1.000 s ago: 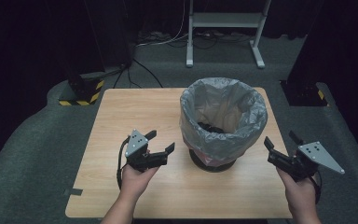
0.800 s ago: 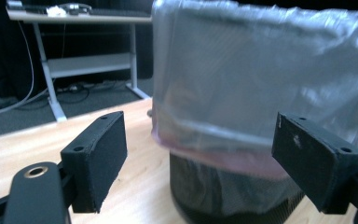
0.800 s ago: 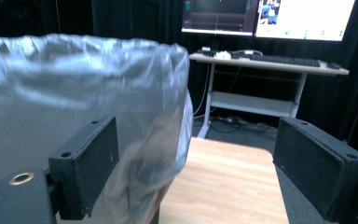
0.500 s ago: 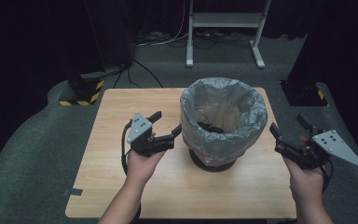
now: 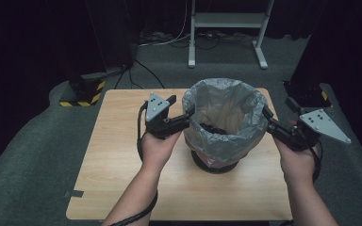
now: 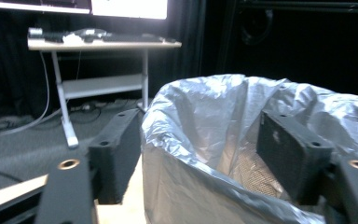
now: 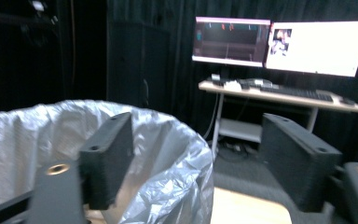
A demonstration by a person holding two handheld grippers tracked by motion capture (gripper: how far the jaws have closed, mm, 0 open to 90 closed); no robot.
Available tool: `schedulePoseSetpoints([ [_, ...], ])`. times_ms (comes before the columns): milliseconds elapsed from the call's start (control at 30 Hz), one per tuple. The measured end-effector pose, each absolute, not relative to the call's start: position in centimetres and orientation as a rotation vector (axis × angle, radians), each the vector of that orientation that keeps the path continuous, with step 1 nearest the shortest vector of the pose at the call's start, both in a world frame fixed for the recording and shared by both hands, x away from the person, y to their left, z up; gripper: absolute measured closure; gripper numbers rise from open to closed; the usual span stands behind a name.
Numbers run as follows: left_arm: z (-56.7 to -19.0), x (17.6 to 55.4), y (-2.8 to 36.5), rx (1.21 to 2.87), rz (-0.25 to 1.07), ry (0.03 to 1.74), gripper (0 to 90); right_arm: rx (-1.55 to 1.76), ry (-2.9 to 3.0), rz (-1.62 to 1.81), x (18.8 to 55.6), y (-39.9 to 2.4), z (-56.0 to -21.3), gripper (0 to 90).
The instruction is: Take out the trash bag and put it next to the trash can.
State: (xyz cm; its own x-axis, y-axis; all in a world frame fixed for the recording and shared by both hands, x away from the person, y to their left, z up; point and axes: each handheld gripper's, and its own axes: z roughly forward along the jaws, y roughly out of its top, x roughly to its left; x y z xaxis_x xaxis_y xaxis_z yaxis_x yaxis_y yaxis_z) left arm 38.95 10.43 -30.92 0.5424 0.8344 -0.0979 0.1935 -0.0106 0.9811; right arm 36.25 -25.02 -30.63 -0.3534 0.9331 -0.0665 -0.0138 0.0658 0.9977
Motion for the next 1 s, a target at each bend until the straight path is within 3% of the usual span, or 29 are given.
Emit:
schedulePoseSetpoints([
  [200,-31.4,39.8,10.1,1.556,0.600,0.971,48.1,1.086,1.597,1.346,37.5,-25.0,-31.5,53.4],
  [667,-31.6,38.9,9.4,1.527,0.716,0.992,89.0,1.156,1.609,1.312,37.4,-23.9,-31.4,84.6],
  [733,-31.6,38.9,9.3,1.529,0.726,0.987,90.0,1.149,1.599,1.297,37.3,-23.8,-31.4,89.2],
  [1000,-31.3,38.7,9.4,1.504,0.719,0.968,90.0,1.125,1.578,1.309,36.9,-23.6,-31.1,90.0],
])
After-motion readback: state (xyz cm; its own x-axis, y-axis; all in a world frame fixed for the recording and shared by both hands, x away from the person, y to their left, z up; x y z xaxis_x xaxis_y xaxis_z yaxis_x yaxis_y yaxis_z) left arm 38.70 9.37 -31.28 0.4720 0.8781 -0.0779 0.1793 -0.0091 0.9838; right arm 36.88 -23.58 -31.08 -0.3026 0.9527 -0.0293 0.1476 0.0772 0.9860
